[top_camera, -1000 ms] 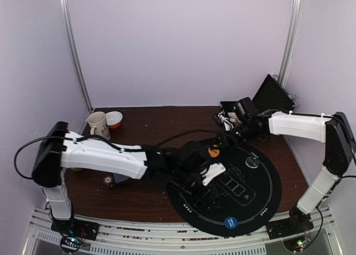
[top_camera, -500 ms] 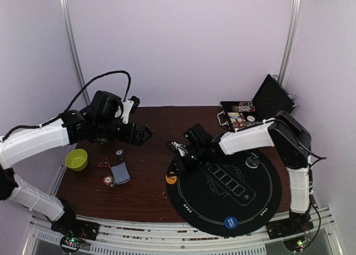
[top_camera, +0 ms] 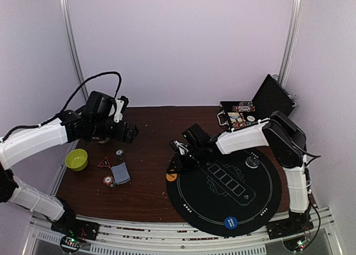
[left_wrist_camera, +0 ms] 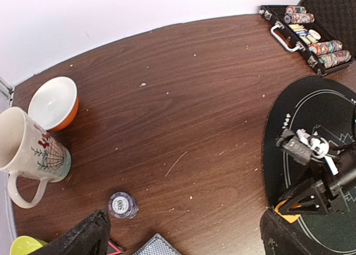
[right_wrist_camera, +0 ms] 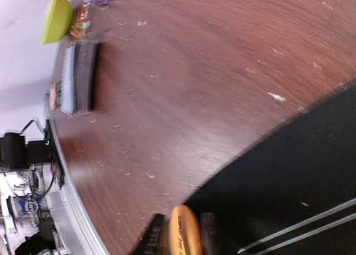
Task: Distribute texas hold em gaming equipment
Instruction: Place the big blind button in the big blind area.
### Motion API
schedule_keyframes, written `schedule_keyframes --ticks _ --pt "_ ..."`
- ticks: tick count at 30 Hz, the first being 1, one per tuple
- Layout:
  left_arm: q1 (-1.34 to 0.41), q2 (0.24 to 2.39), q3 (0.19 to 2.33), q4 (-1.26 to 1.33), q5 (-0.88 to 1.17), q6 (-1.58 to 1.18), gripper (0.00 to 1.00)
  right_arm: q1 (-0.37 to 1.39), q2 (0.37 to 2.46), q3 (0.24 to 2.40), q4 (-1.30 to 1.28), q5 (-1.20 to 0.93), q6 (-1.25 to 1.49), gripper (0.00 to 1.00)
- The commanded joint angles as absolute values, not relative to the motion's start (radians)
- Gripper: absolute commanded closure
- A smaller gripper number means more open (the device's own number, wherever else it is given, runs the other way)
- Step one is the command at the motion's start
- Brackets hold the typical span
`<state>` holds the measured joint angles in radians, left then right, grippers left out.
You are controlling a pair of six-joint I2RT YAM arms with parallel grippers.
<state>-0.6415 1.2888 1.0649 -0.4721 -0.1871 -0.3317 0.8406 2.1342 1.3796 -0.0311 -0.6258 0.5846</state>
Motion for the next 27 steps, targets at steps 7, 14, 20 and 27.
schedule_keyframes --ticks 7,14,20,27 --pt "-0.608 1.268 1.070 -0.505 -0.191 -0.313 0.03 0.852 2.112 1.604 -0.484 -0.144 0.442 0.49" --pt "-0.606 1.282 1.068 -0.662 -0.228 -0.421 0.02 0.873 1.969 1.673 -0.634 0.106 0.302 0.39" --pt "-0.577 1.329 1.083 -0.813 -0.187 -0.537 0.02 0.869 1.797 1.542 -0.594 0.159 0.200 0.33" --pt "-0.529 1.341 1.092 -0.886 -0.204 -0.617 0.02 0.856 1.690 1.428 -0.595 0.155 0.137 0.30"
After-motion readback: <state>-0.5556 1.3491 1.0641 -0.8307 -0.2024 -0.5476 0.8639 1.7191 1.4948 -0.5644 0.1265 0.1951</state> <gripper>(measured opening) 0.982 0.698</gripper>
